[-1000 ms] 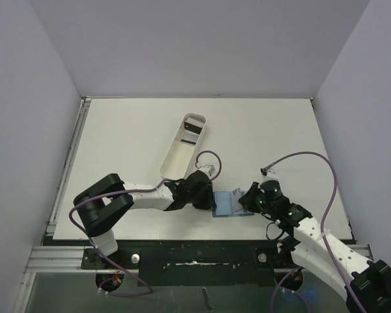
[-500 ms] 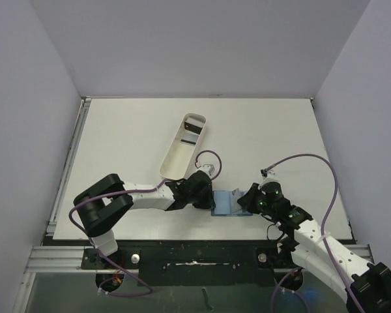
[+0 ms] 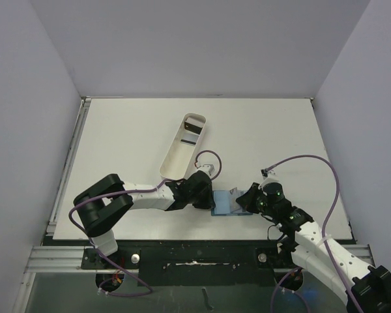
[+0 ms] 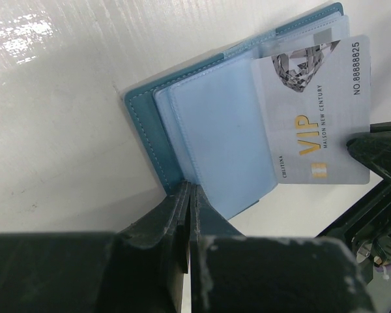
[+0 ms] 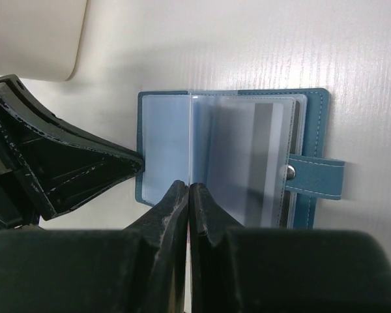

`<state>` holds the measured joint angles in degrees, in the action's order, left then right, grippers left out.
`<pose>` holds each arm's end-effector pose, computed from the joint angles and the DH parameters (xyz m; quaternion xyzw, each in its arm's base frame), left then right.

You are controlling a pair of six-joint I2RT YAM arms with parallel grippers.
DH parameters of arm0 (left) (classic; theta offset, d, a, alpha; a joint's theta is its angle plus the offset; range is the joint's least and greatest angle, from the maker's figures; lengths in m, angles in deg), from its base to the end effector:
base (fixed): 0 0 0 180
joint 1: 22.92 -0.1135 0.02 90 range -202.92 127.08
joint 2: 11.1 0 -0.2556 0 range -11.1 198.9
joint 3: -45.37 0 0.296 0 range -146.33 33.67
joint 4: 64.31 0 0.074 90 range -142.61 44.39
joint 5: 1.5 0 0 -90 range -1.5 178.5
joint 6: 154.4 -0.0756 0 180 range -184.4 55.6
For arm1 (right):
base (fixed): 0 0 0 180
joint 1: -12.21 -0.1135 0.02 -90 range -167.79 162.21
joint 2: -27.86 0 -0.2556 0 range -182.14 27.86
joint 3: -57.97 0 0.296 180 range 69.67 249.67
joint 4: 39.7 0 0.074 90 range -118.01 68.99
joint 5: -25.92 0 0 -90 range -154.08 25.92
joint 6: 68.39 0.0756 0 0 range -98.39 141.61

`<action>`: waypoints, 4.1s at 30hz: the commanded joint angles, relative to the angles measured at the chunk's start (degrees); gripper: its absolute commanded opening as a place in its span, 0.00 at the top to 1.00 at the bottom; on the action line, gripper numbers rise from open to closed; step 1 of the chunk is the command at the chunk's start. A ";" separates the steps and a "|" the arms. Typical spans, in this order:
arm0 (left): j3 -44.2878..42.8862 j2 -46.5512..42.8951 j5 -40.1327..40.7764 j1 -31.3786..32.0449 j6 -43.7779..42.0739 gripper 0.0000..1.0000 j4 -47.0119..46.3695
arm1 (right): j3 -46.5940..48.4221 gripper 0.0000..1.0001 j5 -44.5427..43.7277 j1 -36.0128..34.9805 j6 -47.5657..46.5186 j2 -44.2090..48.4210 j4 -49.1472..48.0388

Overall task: Put the credit cards into the card holder
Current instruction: Insert the credit card into the card holder.

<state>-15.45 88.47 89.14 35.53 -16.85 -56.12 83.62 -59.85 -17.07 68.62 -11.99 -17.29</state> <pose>0.2077 -0.3366 0.0710 0.0863 0.9262 -0.2900 0.2250 0.1985 0.1177 0.1156 0.1212 0.8847 0.3032 0.3327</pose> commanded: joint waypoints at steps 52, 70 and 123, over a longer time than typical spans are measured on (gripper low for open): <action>2.34 -2.49 -1.80 0.69 4.39 0.99 -2.16 | 0.70 0.77 -0.91 -0.97 3.48 -9.90 -0.87; 4.24 -2.55 -3.23 0.69 6.28 0.99 -5.54 | 7.86 0.67 -7.47 -7.39 0.87 -15.22 4.48; -5.54 -26.90 8.73 -28.68 1.38 0.29 11.04 | 24.40 0.23 -11.69 -12.04 -5.61 -6.47 9.62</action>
<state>-17.81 60.58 98.34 12.95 -14.69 -44.69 105.09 -69.31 -28.76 64.18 -18.20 -6.60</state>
